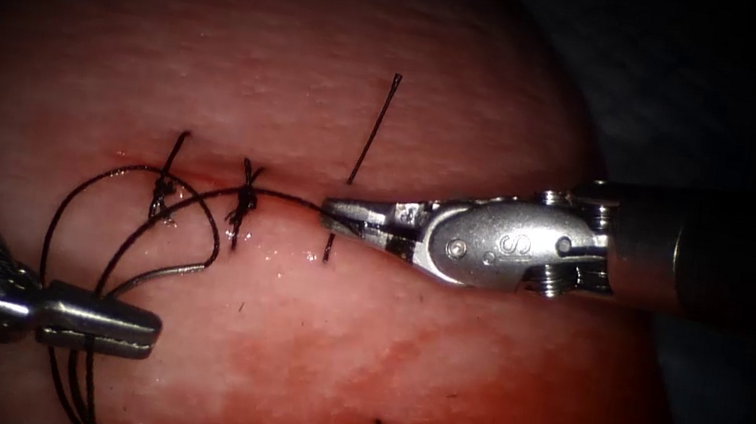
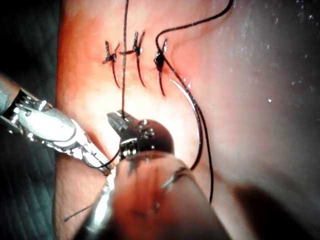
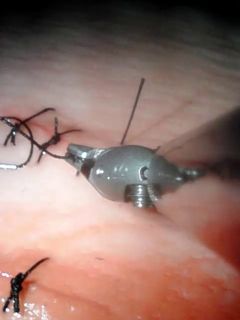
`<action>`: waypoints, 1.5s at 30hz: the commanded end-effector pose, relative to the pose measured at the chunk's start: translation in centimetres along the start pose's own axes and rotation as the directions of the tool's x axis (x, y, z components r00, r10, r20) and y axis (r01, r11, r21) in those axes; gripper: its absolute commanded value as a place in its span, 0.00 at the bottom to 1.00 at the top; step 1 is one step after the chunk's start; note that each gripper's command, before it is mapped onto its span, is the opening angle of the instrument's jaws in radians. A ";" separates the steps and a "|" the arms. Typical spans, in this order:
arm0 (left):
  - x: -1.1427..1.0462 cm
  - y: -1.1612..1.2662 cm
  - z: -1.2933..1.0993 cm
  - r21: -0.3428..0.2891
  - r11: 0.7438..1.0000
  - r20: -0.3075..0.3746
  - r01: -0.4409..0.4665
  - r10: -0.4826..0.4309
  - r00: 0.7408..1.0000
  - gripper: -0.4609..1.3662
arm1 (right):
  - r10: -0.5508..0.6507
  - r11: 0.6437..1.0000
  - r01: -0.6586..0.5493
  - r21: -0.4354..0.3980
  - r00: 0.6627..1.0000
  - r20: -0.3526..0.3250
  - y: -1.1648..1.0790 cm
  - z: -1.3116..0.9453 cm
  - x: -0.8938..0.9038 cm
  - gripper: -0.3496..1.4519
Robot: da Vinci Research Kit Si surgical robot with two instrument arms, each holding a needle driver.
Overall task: Wound Closure
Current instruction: With the right hand, handoff more suture to the left hand, then wrap the suture two times around the right gripper, counter-clockwise
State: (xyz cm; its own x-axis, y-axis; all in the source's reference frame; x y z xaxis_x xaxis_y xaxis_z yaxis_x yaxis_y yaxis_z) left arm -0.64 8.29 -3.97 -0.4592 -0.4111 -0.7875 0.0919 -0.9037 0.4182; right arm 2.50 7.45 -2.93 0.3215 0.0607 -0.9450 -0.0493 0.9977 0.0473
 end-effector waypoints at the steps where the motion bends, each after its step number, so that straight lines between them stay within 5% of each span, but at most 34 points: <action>1: -0.01 0.00 -0.02 -0.006 1.000 0.004 0.002 -0.002 1.000 0.06 | 0.021 1.000 -0.021 -0.004 1.000 -0.005 -0.02 -0.03 0.02 0.00; 3: -0.04 -0.01 -0.05 -0.004 1.000 0.009 -0.001 0.001 1.000 0.06 | 0.047 0.999 -0.047 -0.016 0.999 -0.020 -0.04 -0.07 0.07 0.03; 5: -0.06 -0.01 -0.07 -0.002 1.000 0.012 -0.005 0.005 1.000 0.06 | 0.090 0.995 -0.092 -0.034 0.995 -0.042 -0.06 -0.12 0.11 0.36; 6: -0.07 -0.01 -0.08 -0.002 1.000 0.013 -0.010 0.010 1.000 0.06 | 0.090 0.995 -0.092 -0.038 0.995 -0.046 -0.07 -0.12 0.11 0.41; 8: -0.08 -0.02 -0.11 0.002 1.000 0.016 -0.013 0.013 1.000 0.06 | 0.135 0.989 -0.138 -0.053 0.988 -0.070 -0.09 -0.17 0.18 0.71; 11: -0.09 -0.05 -0.13 0.004 1.000 0.024 -0.025 0.025 0.999 0.06 | 0.152 0.984 -0.160 -0.075 0.983 -0.106 -0.10 -0.27 0.27 0.84; 21: -0.05 -0.23 -0.22 0.033 0.998 0.046 -0.056 0.054 0.997 0.06 | 0.173 0.971 -0.182 -0.154 0.982 -0.072 -0.06 -0.71 0.39 0.95; 30: 0.06 -0.35 -0.35 0.072 0.995 0.053 -0.063 0.060 0.997 0.06 | 0.182 0.963 -0.187 -0.194 0.982 -0.042 -0.07 -1.06 0.50 0.91; 45: 0.07 -0.29 -0.22 0.089 0.993 0.069 -0.074 0.068 0.995 0.06 | 0.188 0.957 -0.191 -0.216 0.982 -0.037 -0.02 -0.96 0.52 0.87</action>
State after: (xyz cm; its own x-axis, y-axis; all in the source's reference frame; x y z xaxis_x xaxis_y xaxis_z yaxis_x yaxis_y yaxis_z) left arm -0.50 8.50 -4.24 -0.5117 -0.4630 -0.7238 0.0416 -0.8548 0.5173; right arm 1.77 7.43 -3.73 0.2716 0.2456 -0.9305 -0.3157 0.9361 0.1550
